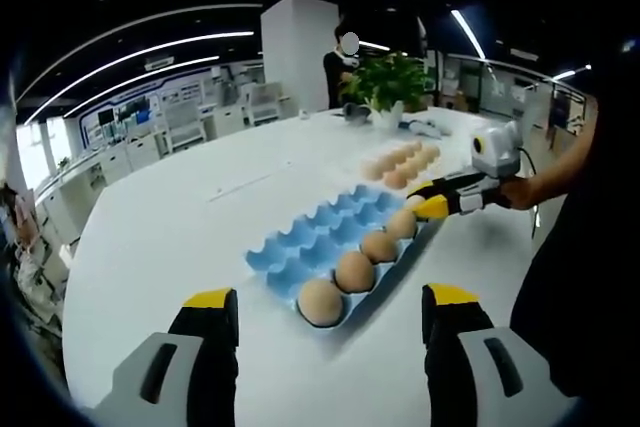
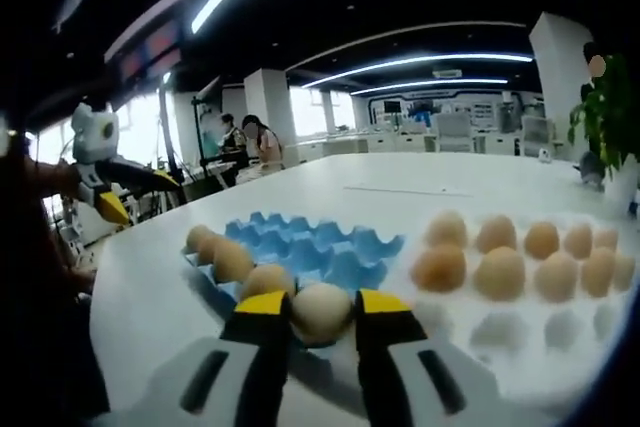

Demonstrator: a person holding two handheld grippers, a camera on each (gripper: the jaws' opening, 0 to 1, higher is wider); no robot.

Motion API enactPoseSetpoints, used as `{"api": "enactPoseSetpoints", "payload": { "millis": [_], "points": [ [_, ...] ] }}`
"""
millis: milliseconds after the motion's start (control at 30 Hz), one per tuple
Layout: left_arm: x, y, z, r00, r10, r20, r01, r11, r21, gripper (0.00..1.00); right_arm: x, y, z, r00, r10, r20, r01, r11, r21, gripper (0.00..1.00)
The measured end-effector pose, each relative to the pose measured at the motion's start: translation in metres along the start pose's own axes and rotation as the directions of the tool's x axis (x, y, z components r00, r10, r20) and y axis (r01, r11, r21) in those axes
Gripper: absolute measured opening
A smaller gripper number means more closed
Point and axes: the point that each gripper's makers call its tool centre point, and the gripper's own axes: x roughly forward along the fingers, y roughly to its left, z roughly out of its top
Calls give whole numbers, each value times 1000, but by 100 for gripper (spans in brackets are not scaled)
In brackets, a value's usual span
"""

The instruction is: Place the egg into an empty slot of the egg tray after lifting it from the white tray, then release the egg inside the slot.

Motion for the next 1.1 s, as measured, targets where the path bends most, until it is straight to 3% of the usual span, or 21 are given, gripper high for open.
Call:
{"api": "enactPoseSetpoints", "payload": {
  "millis": [233, 333, 467, 567, 633, 733, 900, 1100],
  "points": [
    [1, 1, 3, 1000, -1, 9, 1, 1000, 1, 77, -1, 1, 1, 1000, 2, -11, -2, 1000, -4, 26],
    [1, 0, 2, 1000, -2, 6, 2, 1000, 1, 78, -6, 0, 10, 1000, -3, 12, 3, 1000, -9, 27],
    [1, 1, 1, 1000, 2, 6, -2, 1000, 2, 78, -14, -18, 35, 996, -51, 74, 53, 998, -19, 29],
    [1, 0, 2, 1000, 1, 8, -1, 1000, 1, 79, -19, -49, 46, 984, -153, 90, 153, 988, 6, 34],
    [2, 0, 2, 1000, 1, 10, -1, 1000, 0, 79, -19, -64, 44, 977, -199, 70, 199, 980, 11, 36],
    [2, 0, 2, 1000, 3, 11, -3, 1000, -2, 79, -15, -70, 44, 977, -207, 55, 207, 978, 0, 37],
    [0, 2, 3, 1000, 12, 15, -12, 1000, -5, 82, -7, -69, 43, 978, -207, 40, 207, 978, 6, 44],
    [0, 0, 2, 1000, 9, 9, -9, 1000, -3, 82, -2, -66, 38, 980, -198, 10, 198, 980, -15, 45]
  ]
}}
